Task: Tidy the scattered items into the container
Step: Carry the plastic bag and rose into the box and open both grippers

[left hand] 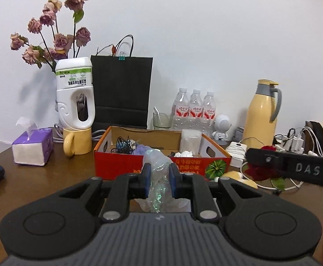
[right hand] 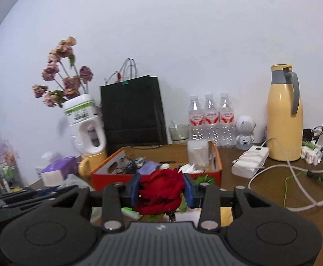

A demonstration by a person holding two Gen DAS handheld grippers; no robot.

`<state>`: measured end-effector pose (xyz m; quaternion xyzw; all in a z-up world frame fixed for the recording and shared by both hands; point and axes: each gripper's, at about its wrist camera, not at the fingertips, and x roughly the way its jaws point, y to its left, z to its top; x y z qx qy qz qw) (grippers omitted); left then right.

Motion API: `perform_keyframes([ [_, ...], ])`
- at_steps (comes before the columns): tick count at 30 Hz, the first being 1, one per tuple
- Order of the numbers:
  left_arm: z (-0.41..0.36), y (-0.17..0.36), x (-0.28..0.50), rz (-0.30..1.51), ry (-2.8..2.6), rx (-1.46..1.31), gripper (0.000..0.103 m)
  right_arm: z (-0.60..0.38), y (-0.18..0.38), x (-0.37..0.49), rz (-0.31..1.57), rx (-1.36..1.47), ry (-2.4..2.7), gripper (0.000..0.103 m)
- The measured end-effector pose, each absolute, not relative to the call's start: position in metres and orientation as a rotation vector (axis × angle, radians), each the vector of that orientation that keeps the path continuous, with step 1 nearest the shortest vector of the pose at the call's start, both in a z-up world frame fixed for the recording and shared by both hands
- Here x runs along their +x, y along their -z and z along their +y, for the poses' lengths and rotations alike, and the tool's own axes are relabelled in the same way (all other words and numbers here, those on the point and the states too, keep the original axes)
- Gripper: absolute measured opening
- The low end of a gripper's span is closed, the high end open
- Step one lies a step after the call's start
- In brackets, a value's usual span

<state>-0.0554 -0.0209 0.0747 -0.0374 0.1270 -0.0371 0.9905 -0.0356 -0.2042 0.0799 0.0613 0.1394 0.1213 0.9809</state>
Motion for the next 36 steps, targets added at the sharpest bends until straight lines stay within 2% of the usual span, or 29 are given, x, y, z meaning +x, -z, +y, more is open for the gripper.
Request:
perform_keyframes([
  [7,-0.026,-0.076,-0.09,0.202,0.063,-0.034,0.018,-0.196,-0.07,-0.071,0.27,0.134,-0.259,0.038],
  [14,-0.023,-0.082,-0.072,0.213,0.077,-0.062,0.018,-0.2,-0.066,-0.066,0.28,0.142,-0.254,0.038],
  [20,-0.029,-0.106,-0.011,0.187,0.144,-0.08,0.018,-0.208,-0.086,-0.013,0.282,0.128,-0.243,0.039],
  [25,-0.037,-0.147,0.084,0.217,0.158,-0.146,0.018,-0.217,-0.124,0.071,0.286,0.146,-0.279,0.039],
  [30,-0.038,-0.163,0.17,0.368,0.16,-0.191,0.018,-0.23,-0.147,0.156,0.4,0.117,-0.233,0.04],
  [36,-0.042,-0.116,0.26,0.748,0.167,-0.259,0.018,-0.239,-0.112,0.249,0.754,0.156,-0.245,0.039],
])
